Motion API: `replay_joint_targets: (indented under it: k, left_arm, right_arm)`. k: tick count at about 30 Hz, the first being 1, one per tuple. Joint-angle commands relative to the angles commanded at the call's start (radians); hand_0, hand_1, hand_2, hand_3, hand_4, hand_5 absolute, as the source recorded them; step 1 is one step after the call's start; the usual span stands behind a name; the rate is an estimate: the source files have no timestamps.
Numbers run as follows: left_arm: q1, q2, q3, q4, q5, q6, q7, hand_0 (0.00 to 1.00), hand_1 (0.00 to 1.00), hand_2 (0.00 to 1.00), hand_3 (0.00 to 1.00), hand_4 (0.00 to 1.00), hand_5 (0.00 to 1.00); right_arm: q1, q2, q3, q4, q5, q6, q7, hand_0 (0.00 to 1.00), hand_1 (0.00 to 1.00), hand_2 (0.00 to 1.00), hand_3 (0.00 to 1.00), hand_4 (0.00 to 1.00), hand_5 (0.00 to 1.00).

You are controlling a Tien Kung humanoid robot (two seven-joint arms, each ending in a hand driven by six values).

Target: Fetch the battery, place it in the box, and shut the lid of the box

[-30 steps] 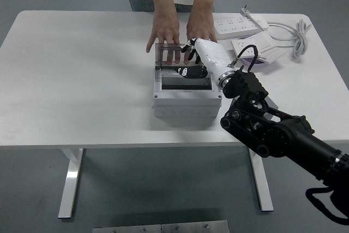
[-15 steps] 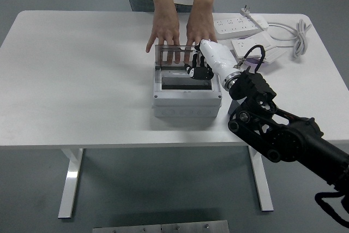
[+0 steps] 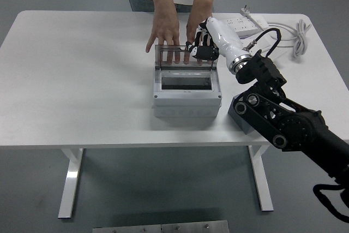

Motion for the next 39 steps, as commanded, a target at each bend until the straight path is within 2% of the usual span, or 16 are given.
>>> replay_joint_targets:
  k: [5, 6, 11, 12, 34, 39]
  left_arm:
    - [-0.004, 0.001, -0.004, 0.0, 0.006, -0.001, 0.001, 0.632, 0.698, 0.573, 0.541, 0.5, 0.002]
    - [-0.005, 0.001, -0.005, 0.0, 0.008, -0.002, 0.001, 0.632, 0.698, 0.573, 0.541, 0.5, 0.002]
    - [-0.007, 0.0, -0.007, -0.001, 0.01, -0.003, 0.002, 0.632, 0.698, 0.573, 0.541, 0.5, 0.002]
    - [-0.008, 0.0, -0.007, -0.001, 0.01, -0.003, 0.002, 0.632, 0.698, 0.573, 0.541, 0.5, 0.002]
    - [-0.027, 0.001, -0.01, 0.0, 0.021, -0.014, 0.0, 0.632, 0.698, 0.573, 0.541, 0.5, 0.002]
    - [-0.028, 0.001, -0.008, 0.0, 0.019, -0.013, -0.001, 0.632, 0.698, 0.573, 0.541, 0.5, 0.002]
  right_arm:
    - [0.006, 0.007, 0.008, -0.016, 0.023, 0.003, 0.025, 0.058, 0.167, 0.231, 0.268, 0.734, 0.356]
    - [0.007, 0.007, 0.009, -0.018, 0.025, 0.002, 0.027, 0.384, 0.42, 0.499, 0.47, 0.998, 0.788]
    - [0.008, 0.009, 0.012, -0.023, 0.033, 0.002, 0.031, 0.384, 0.42, 0.499, 0.47, 0.998, 0.788]
    - [0.009, 0.01, 0.012, -0.026, 0.035, 0.002, 0.032, 0.795, 0.681, 0.692, 0.7, 0.998, 0.998]
    - [0.011, 0.032, -0.037, -0.131, 0.09, -0.015, 0.066, 0.838, 0.696, 0.703, 0.719, 0.998, 0.998]
    - [0.012, 0.029, -0.054, -0.13, 0.088, -0.013, 0.057, 0.84, 0.695, 0.696, 0.716, 0.998, 0.998]
